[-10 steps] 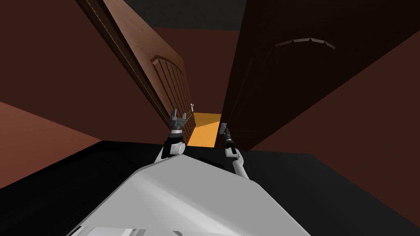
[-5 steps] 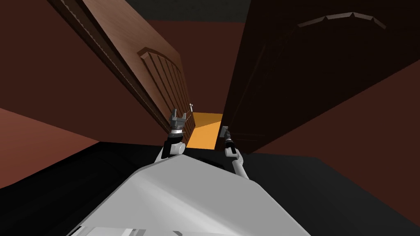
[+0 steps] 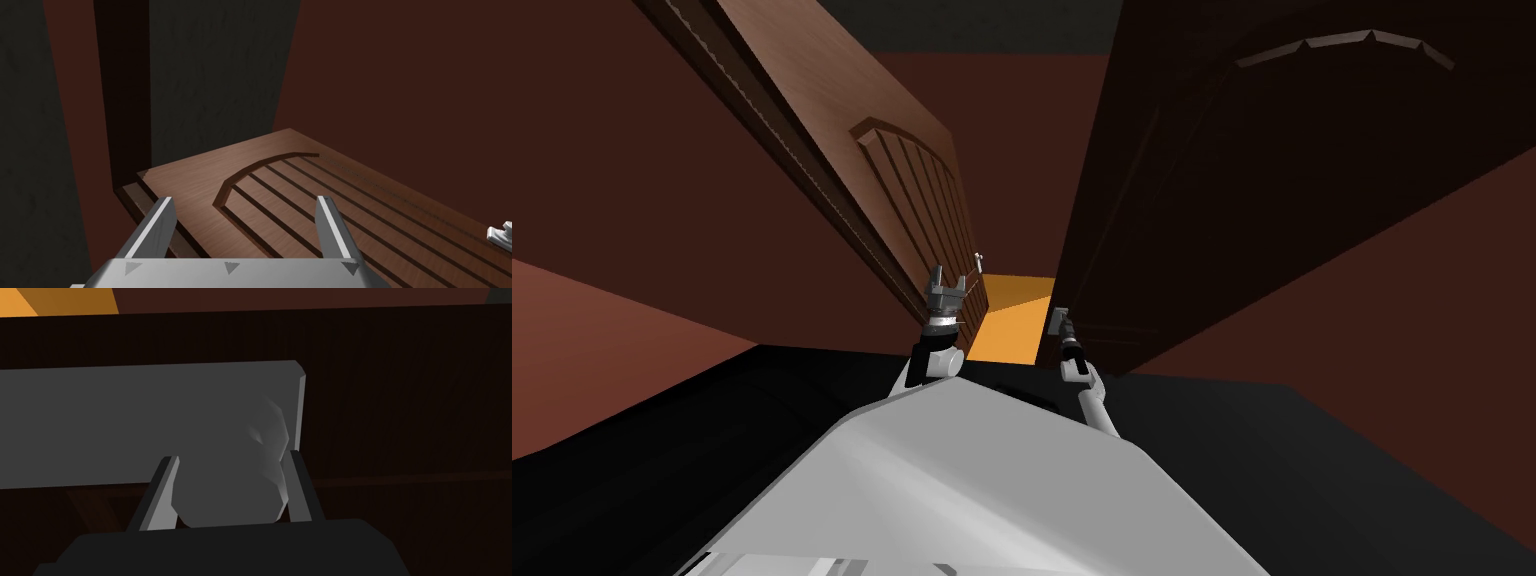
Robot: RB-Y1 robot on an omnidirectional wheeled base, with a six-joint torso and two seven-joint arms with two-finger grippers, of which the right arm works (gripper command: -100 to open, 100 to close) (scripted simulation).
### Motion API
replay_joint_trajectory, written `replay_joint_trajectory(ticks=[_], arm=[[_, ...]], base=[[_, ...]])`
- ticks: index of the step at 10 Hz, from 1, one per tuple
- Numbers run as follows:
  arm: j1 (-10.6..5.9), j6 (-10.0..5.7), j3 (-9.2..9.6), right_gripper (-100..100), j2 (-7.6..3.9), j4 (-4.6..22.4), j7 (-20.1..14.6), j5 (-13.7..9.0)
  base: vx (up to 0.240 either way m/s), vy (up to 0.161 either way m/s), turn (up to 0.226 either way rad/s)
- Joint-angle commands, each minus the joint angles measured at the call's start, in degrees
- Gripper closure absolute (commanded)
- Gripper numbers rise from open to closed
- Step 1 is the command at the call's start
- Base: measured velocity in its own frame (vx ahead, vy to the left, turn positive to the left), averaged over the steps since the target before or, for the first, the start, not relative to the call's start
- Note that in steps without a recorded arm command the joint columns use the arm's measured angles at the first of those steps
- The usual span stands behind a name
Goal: Push the door open
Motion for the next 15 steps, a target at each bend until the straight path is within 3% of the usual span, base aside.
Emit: replay_joint_trajectory(ticks=[1, 6, 15], arm=[[-0.04, -0.01, -0.59, 100, -0.32, 0.1, 0.1, -0.1], [-0.19, -0.03, -2.87, 100, -1.22, 0.5, 0.6, -0.4], [-0.64, -0.1, -9.37, 100, -2.29, 1.6, 2.0, -1.4]], base=[[0.104, 0.048, -0.021], [0.172, 0.093, -0.044], [0.164, 0.112, -0.081]])
